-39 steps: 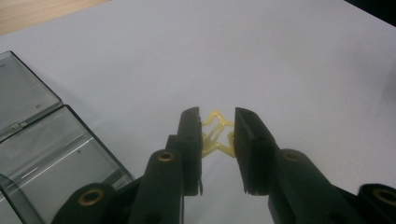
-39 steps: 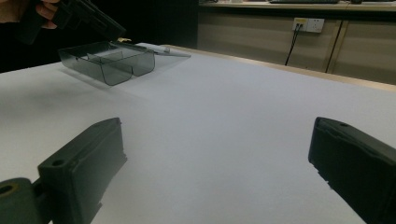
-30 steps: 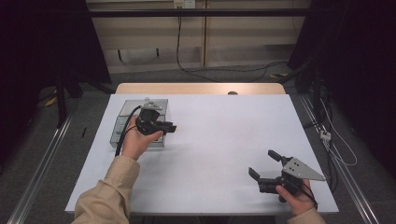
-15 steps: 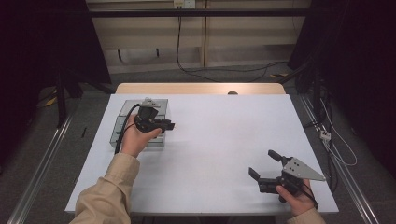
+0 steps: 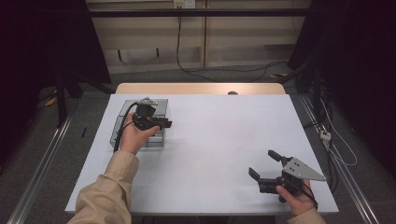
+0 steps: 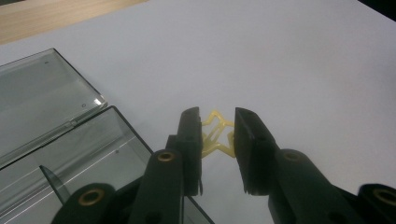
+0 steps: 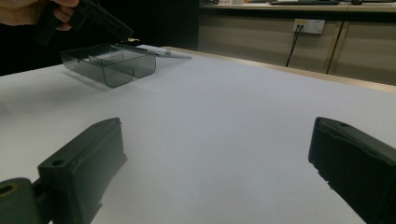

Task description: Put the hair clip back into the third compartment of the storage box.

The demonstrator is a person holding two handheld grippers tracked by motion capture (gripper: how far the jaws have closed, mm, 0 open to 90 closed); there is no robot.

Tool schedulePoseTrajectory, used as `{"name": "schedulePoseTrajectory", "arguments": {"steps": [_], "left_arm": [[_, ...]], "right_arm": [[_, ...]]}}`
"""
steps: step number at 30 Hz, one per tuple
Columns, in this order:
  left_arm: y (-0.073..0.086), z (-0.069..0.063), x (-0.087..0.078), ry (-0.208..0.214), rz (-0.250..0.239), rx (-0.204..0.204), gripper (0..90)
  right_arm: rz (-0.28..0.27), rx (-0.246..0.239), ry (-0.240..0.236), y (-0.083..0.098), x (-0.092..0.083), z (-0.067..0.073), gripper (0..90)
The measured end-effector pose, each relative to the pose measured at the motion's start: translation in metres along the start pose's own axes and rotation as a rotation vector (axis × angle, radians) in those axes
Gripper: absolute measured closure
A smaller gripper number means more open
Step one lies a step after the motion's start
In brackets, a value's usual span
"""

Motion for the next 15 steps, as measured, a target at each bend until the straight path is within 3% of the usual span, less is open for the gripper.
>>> {"name": "schedulePoseTrajectory", "arguments": {"steps": [15], "left_arm": [[-0.0047,0.0079,0.0015,-0.012,-0.012,-0.029,72.8]], "right_arm": [[-0.002,0.0,-0.002,-0.0001,-0.0004,-0.0001,2.9]]}}
Point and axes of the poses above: each handheld gripper's, and its own axes: x roughly forward along the jaws, y roughly out of its underside, z roughly to its left, the point moved 1 cm from there along x, roughly forward along the jaws, and after that the axes turned 12 degrees about -x, right-handed, at the moved point
